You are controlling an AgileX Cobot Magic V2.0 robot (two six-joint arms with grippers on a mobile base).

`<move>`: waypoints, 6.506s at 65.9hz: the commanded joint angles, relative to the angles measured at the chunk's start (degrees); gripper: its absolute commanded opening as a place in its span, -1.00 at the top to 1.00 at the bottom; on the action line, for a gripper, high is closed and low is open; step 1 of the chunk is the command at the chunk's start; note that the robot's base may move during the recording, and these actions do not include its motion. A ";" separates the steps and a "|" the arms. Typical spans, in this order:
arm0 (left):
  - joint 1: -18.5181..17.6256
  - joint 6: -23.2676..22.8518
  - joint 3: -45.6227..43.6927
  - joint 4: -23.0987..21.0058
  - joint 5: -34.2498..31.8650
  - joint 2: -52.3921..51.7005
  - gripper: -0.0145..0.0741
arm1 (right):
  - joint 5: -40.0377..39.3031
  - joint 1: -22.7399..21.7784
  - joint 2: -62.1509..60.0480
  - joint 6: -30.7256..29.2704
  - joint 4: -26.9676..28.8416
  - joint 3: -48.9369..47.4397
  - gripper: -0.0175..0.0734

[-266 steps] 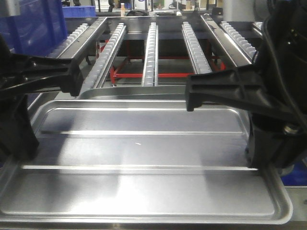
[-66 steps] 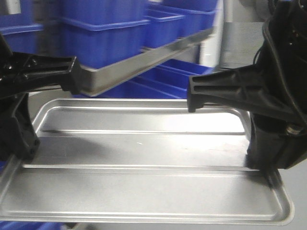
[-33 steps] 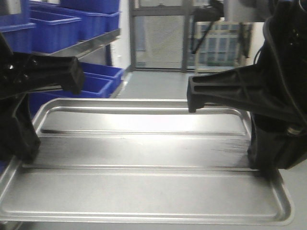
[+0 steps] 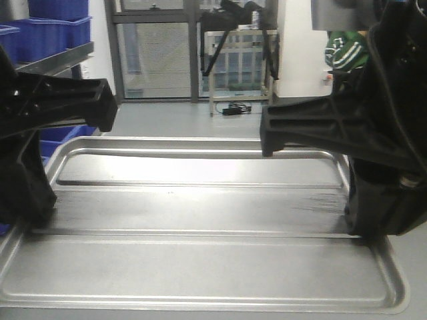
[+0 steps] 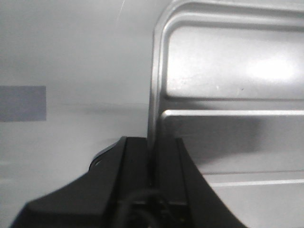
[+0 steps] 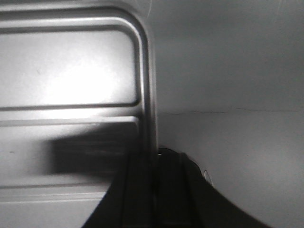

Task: Grab silver tray and place in blue box
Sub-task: 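Hold the tray level in both grippers while the base turns away, then carry the tray with both grippers up to the blue crate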

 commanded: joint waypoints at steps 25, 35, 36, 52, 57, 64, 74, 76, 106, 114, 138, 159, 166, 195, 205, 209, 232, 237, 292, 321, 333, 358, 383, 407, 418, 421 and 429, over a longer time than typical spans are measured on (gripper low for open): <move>-0.44 0.16 -1.46 1.60 0.16 -1.61 0.91 | 1.10 -0.04 -1.79 -0.24 -3.05 -1.44 0.51; -0.44 0.16 -1.46 1.60 0.16 -1.61 0.91 | 1.10 -0.04 -1.79 -0.24 -3.05 -1.44 0.51; -0.44 0.16 -1.46 1.60 0.16 -1.61 0.91 | 1.10 -0.04 -1.79 -0.24 -3.05 -1.44 0.51; -0.44 0.16 -1.46 1.60 0.16 -1.61 0.91 | 1.10 -0.04 -1.79 -0.24 -3.05 -1.44 0.51; -0.44 0.16 -1.46 1.60 0.16 -1.61 0.91 | 1.10 -0.04 -1.79 -0.24 -3.05 -1.44 0.51; -0.44 0.16 -1.46 1.60 0.16 -1.61 0.91 | 1.10 -0.04 -1.79 -0.24 -3.05 -1.44 0.51; -0.44 0.16 -1.46 1.60 0.16 -1.61 0.91 | 1.17 -0.04 -1.79 -0.24 -3.05 -1.44 0.51; -0.44 0.16 -1.46 1.60 0.16 -1.61 0.91 | 1.17 -0.04 -1.79 -0.24 -3.05 -1.44 0.51; -0.44 0.16 -1.46 1.60 0.16 -1.50 0.91 | 2.23 -0.04 -1.79 -0.24 -3.12 -1.44 0.51; -0.44 0.16 -1.46 1.60 0.16 -1.50 0.91 | 2.84 -0.04 -1.79 -0.24 -3.12 -1.44 0.51; -0.44 0.16 -1.46 1.60 0.06 -1.50 0.91 | 3.01 -0.04 -1.79 -0.24 -3.12 -1.44 0.51; -0.44 0.16 -1.46 1.72 0.06 -1.50 0.91 | 3.24 -0.04 -1.79 -0.24 -3.12 -1.44 0.51; -0.44 0.16 -1.46 1.72 0.06 -1.50 0.91 | 3.24 -0.04 -1.79 -0.24 -3.12 -1.50 0.51; -0.44 0.16 -1.46 1.72 0.06 -1.50 0.91 | 3.32 -0.04 -1.79 -0.24 -3.12 -1.50 0.51; -0.44 0.16 -1.46 1.72 0.06 -1.50 0.91 | 3.49 -0.04 -1.79 -0.24 -3.12 -1.50 0.51; -0.44 0.16 -1.46 1.72 0.06 -1.50 0.91 | 3.49 -0.04 -1.79 -0.24 -3.12 -1.50 0.51; -0.44 0.16 -1.46 1.72 0.06 -1.50 0.91 | 3.65 -0.04 -1.79 -0.24 -3.12 -1.50 0.51; -0.44 0.16 -1.46 1.72 0.06 -1.50 0.91 | 3.65 -0.04 -1.79 -0.24 -3.12 -1.50 0.51; -0.44 0.16 -1.46 1.72 0.06 -1.50 0.91 | 3.65 -0.04 -1.79 -0.24 -3.12 -1.50 0.51; -0.44 0.16 -1.46 1.72 0.06 -1.50 0.91 | 3.65 -0.04 -1.79 -0.24 -3.12 -1.50 0.51; -0.44 0.16 -1.46 1.72 0.06 -1.50 0.91 | 3.65 -0.04 -1.79 -0.24 -3.12 -1.50 0.51; -0.44 0.16 -1.46 1.72 0.06 -1.50 0.91 | 3.75 -0.04 -1.79 -0.24 -3.12 -1.50 0.51; -0.44 0.16 -1.46 1.72 0.06 -1.50 0.91 | 6.47 -0.04 -1.79 -0.24 -3.17 -1.50 0.51; -0.44 0.16 -1.46 1.72 0.06 -1.50 0.91 | 13.87 -0.04 -1.79 -0.24 -3.17 -1.50 0.51; -0.44 0.16 -1.46 1.72 0.06 -1.50 0.91 | 17.61 -0.04 -1.79 -0.24 -3.17 -1.50 0.51; -0.44 0.16 -1.46 1.72 0.06 -1.50 0.91 | 18.48 -0.04 -1.79 -0.24 -3.17 -1.50 0.51; -0.44 0.16 -1.46 1.72 0.06 -1.50 0.91 | 20.75 -0.04 -1.79 -0.24 -3.17 -1.50 0.51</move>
